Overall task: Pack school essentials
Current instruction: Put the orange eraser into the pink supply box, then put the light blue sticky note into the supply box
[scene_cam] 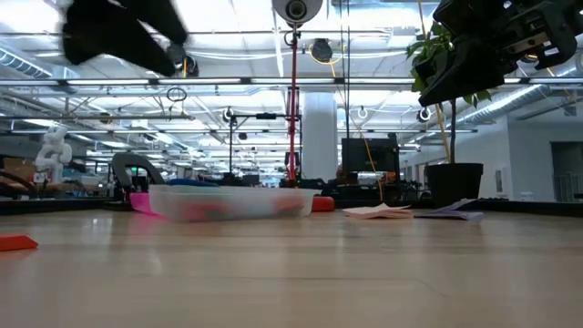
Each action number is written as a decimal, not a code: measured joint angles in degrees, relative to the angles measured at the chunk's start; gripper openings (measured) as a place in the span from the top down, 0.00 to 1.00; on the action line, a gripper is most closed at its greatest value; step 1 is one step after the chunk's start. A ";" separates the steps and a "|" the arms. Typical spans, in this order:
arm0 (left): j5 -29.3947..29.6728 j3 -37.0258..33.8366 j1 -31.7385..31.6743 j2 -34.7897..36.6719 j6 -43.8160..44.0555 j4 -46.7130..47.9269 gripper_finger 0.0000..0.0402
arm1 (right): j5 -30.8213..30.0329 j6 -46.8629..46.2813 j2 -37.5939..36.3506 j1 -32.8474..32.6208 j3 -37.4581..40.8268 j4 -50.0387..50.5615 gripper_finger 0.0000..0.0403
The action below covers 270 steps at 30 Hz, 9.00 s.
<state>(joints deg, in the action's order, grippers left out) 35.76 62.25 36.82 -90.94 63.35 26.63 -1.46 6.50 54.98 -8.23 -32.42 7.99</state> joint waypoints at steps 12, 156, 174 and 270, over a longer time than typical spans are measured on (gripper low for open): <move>-8.20 -0.10 10.44 -6.64 5.13 -7.80 0.55 | 0.01 -0.11 0.00 0.00 0.00 0.00 0.98; -7.66 -6.79 -33.38 -9.18 -36.61 -23.46 0.79 | 0.03 0.26 0.00 -0.02 -0.04 2.64 0.98; -9.37 -14.00 -33.38 -9.18 -35.64 -32.35 0.79 | 0.03 0.20 0.00 -0.02 -0.04 2.60 0.98; -9.37 -13.02 -25.93 0.85 -40.39 -37.42 0.51 | -25.67 10.95 16.39 -2.51 5.33 12.36 0.99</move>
<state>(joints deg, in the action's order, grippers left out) 26.39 49.23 10.90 -90.08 22.96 -10.79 -27.13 17.45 71.37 -10.74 -27.09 20.35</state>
